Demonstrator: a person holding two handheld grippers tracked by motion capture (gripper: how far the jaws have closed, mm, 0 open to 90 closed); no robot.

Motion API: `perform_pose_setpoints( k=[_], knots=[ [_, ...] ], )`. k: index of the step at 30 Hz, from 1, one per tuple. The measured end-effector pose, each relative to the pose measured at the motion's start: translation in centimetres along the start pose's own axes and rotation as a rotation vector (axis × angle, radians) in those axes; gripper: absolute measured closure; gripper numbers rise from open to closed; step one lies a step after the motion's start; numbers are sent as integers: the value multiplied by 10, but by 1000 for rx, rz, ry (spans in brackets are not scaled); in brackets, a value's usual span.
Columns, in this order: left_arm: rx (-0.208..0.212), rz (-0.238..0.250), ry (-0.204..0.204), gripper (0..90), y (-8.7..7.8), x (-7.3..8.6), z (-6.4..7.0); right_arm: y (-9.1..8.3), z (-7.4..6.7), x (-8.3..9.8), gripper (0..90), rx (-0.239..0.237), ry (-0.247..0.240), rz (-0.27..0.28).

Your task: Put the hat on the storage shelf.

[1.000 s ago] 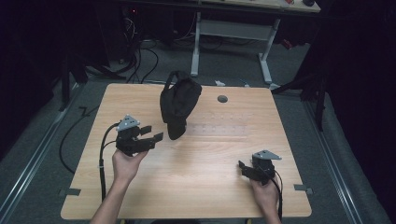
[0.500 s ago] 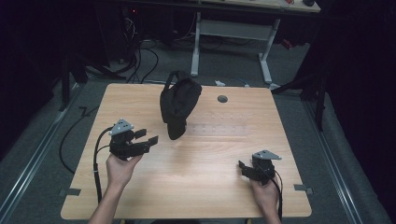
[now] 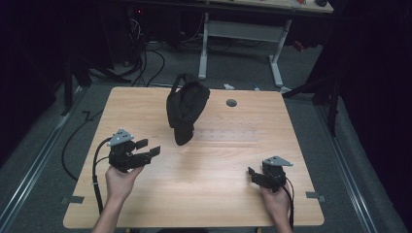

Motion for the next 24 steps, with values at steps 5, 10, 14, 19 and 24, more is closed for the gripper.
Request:
perform_pose_setpoints(
  k=[5, 10, 14, 19, 24],
  knots=[
    [-1, -9, 0, 382, -3, 5, 0, 0, 0, 0, 361, 0, 0, 0],
    [-5, -21, -2, 381, -6, 10, -1, 0, 0, 0, 361, 0, 0, 0],
    [-8, -28, -3, 380, -8, 15, -2, 0, 0, 0, 361, 0, 0, 0],
    [-13, -38, -10, 379, -9, 22, -3, 0, 0, 0, 361, 0, 0, 0],
    [-18, -50, -18, 373, -9, 29, -4, 0, 0, 0, 361, 0, 3, -1]
  ],
)
Point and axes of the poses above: each handheld gripper's, and its own axes: y roughly forward along the jaws, x roughly out of its underside, z roughly to its right, the point moved 5 cm from there along y, roughly forward along the jaws, and after that the axes turned 12 degrees about z, right-handed, at the moved point
